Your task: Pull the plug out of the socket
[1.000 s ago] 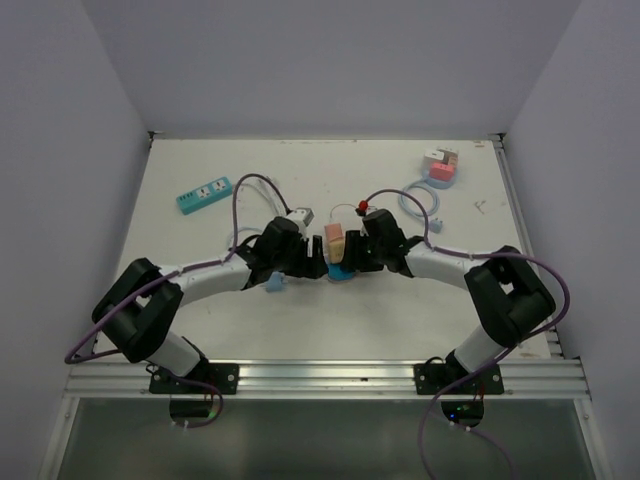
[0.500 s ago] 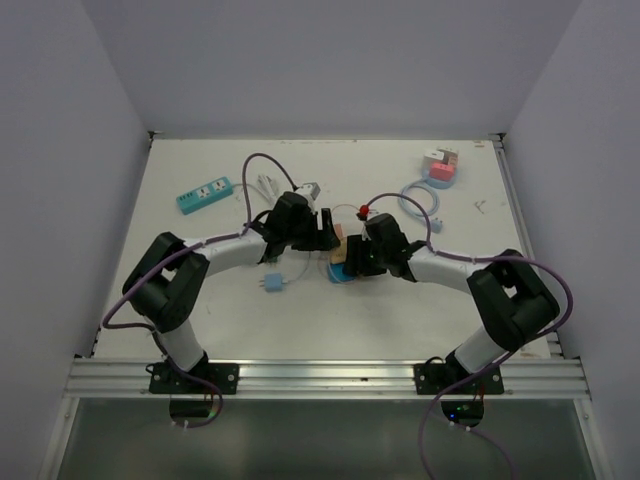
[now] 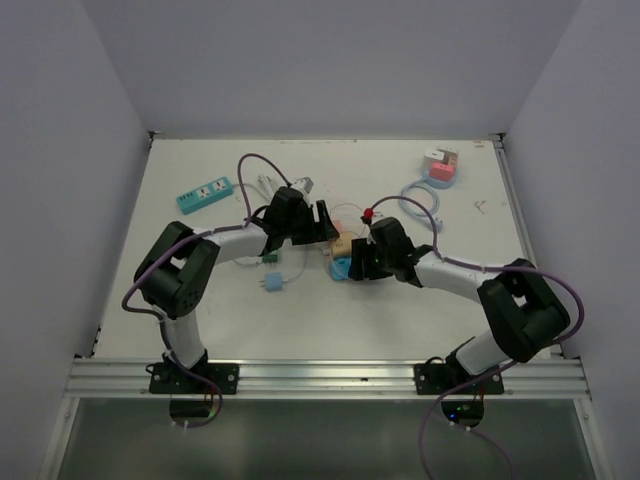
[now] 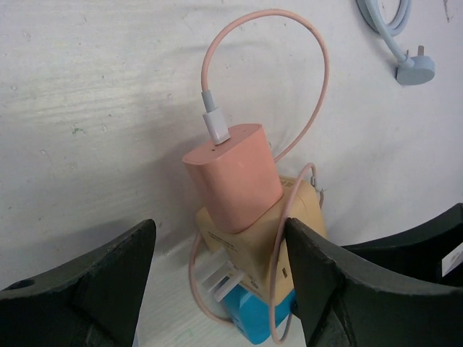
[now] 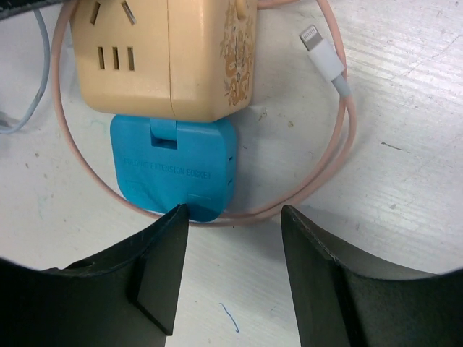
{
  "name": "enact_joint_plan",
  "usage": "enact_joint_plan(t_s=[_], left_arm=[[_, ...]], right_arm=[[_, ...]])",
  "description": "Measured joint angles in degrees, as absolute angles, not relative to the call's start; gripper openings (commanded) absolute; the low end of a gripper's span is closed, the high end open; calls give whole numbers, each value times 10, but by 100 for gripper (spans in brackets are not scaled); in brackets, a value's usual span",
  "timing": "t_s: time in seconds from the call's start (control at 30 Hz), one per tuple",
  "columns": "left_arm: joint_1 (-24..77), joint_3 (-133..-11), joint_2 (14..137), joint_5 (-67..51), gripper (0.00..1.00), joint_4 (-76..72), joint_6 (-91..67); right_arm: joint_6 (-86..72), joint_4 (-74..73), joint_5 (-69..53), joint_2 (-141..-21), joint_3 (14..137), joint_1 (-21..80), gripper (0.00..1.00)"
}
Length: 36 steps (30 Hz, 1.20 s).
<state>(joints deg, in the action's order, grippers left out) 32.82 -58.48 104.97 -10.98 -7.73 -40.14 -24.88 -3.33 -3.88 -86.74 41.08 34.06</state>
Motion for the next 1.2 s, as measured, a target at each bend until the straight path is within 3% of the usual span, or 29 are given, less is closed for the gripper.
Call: enact_joint_plan(t_s=[0.37, 0.73, 1.03, 1.2], left_arm=[[322, -592, 1053, -133, 82, -63, -414], [321, -554, 886, -102, 90, -18, -411], [300, -459, 746, -6, 92, 41, -391], [297, -409, 701, 36, 92, 70, -378]], right_arm=[[-238, -63, -36, -841, 410, 341, 61], [-233, -83, -23, -795, 488, 346, 91], [-234, -121, 60, -898, 592, 394, 95], [-236, -158, 117, -952, 651, 418, 88]])
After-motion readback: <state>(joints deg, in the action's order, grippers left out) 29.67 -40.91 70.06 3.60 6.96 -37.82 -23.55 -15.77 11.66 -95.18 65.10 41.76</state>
